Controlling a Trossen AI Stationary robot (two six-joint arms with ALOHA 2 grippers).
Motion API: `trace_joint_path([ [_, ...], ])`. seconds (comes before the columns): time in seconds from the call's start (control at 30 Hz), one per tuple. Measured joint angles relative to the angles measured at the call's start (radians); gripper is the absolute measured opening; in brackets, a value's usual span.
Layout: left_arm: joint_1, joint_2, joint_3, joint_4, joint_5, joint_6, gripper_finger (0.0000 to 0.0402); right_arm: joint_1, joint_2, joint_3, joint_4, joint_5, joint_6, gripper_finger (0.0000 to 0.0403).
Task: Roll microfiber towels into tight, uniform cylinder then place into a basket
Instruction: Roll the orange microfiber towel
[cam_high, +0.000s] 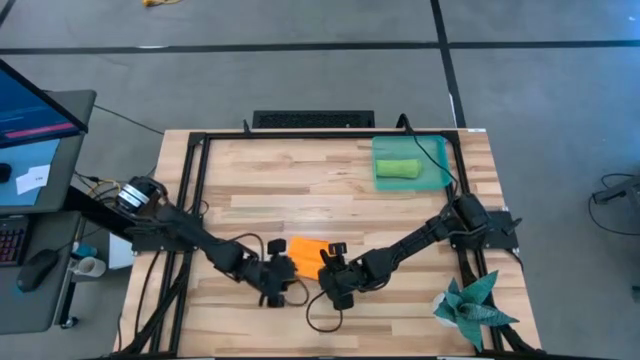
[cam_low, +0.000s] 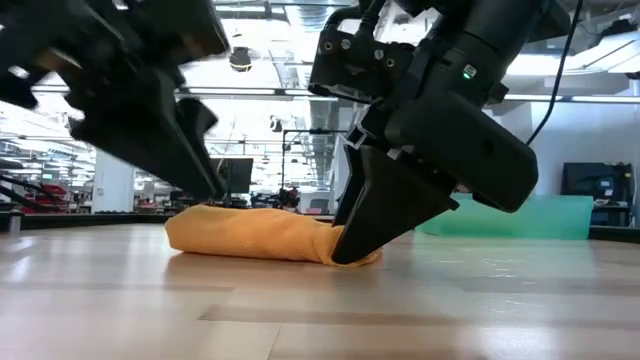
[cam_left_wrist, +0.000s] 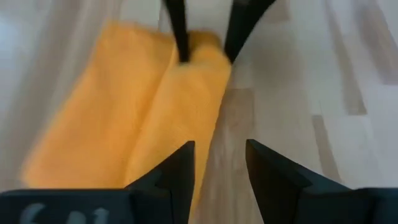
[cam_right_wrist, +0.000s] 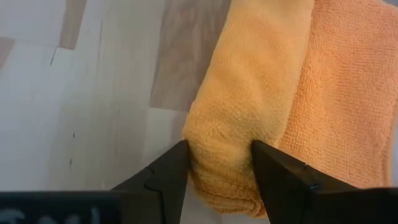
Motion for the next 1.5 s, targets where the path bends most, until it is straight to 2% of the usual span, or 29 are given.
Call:
trace_joint_path([
  [0.23,-0.116,-0.07,0.002,-0.044,-0.159,0.362,0.0135,0.0,0.0,-0.003,0.007,-0.001,0.0,0.0194],
  [0.37,-0.142,-0.061,0.002,-0.074,-0.178,0.499,0.0135,0.0,0.0,-0.004,0.008,-0.001,0.0,0.0196],
  [0.6,-0.101,-0.038,-0.006,-0.104,-0.199,0.437,0.015,0.002,0.0,-0.004,0.009,-0.002,0.0,0.0194],
  [0.83,-0.046,-0.008,-0.003,-0.08,-0.09,0.416,0.0194,0.002,0.0,-0.004,0.01,-0.003,0.0,0.0193],
  [1.03,-0.007,0.094,-0.004,-0.074,-0.165,0.364,0.0202,0.002,0.0,-0.004,0.01,-0.004,0.0,0.0192],
  [1.27,0.036,0.132,0.002,-0.076,-0.171,0.233,0.0183,0.001,0.0,-0.004,0.009,-0.02,-0.001,0.0191],
  [1.37,0.055,0.131,0.001,-0.085,-0.105,0.192,0.0157,0.001,-0.001,-0.004,0.008,-0.04,-0.001,0.0184],
  [1.5,0.085,0.128,0.002,-0.089,0.015,0.127,0.0093,0.001,-0.001,-0.003,0.008,-0.065,0.004,0.0149],
])
